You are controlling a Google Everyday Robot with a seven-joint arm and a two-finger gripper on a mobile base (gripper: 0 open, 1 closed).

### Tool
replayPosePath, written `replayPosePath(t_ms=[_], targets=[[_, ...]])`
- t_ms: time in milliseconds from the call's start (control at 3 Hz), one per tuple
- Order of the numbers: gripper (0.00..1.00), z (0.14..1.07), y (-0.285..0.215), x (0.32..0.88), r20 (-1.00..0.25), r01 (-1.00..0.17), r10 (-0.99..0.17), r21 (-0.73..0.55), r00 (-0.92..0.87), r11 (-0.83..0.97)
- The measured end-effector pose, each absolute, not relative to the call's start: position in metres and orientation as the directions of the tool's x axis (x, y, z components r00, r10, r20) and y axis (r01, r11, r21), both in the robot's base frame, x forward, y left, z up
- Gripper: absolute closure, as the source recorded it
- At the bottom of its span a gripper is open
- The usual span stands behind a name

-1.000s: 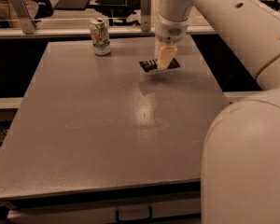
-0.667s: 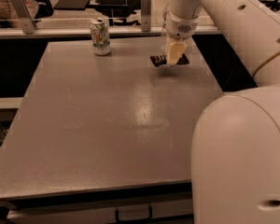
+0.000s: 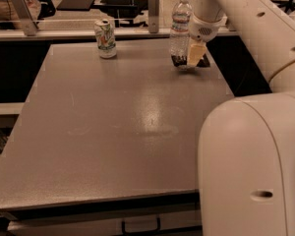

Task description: Move rxbar chocolate near water bottle

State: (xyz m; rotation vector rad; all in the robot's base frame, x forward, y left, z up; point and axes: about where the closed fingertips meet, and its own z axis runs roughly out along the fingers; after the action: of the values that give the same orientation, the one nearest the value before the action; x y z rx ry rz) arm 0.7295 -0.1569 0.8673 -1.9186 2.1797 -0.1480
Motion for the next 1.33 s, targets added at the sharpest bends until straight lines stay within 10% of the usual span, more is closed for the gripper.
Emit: replayPosePath(t_ms=[1333], targets=[[0.00,0.857,-0.176,0.757,-0.149,-0.927,-0.959,-0.259,-0.240,0.272]])
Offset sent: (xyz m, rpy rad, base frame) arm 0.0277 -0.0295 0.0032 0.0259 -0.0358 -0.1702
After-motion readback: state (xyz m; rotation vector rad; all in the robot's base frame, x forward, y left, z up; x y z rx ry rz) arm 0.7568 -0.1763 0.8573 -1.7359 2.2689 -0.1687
